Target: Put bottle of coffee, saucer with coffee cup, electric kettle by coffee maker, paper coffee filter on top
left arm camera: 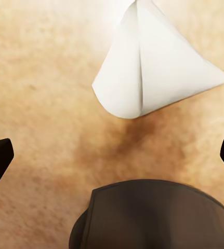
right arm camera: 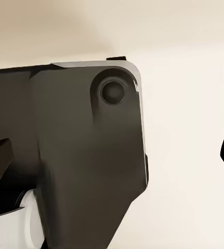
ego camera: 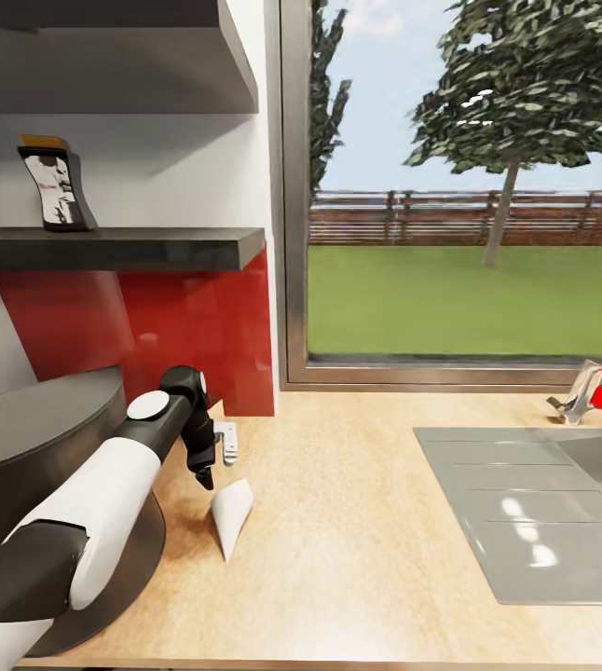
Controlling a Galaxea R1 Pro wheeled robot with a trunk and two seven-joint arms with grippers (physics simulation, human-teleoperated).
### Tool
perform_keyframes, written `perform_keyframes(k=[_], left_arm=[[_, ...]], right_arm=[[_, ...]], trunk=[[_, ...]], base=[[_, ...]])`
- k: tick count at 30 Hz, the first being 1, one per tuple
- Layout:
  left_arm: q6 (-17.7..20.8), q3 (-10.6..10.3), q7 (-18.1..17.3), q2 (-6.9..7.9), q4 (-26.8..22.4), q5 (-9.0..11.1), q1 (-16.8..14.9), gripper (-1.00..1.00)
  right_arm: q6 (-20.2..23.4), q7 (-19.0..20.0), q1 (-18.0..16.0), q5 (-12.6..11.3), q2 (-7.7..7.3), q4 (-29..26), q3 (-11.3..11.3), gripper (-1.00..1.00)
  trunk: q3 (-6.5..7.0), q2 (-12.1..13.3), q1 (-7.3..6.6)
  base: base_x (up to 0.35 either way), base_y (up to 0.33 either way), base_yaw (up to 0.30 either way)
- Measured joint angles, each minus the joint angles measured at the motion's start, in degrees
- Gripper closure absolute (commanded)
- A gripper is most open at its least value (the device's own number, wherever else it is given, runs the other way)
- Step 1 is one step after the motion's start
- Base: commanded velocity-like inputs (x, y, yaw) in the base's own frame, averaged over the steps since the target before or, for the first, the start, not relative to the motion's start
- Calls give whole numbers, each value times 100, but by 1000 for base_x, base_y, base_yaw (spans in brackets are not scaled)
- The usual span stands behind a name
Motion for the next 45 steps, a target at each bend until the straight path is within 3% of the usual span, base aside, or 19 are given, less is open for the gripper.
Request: perform_keyframes(k=[30, 38, 45], left_arm=[[9, 9, 0, -25, 0, 11, 11, -100], [9, 9, 0, -146, 94, 21, 157, -100], [-93, 9, -1, -200, 165, 324, 237, -100]], right_arm=[[0, 0, 0, 0, 0, 0, 0, -100], [0, 0, 0, 0, 0, 0, 0, -100], [0, 0, 0, 0, 0, 0, 0, -100]], trunk=[[0, 0, 0], [0, 0, 0], [0, 0, 0]], base=[[80, -8, 0], [0, 0, 0], [0, 0, 0]])
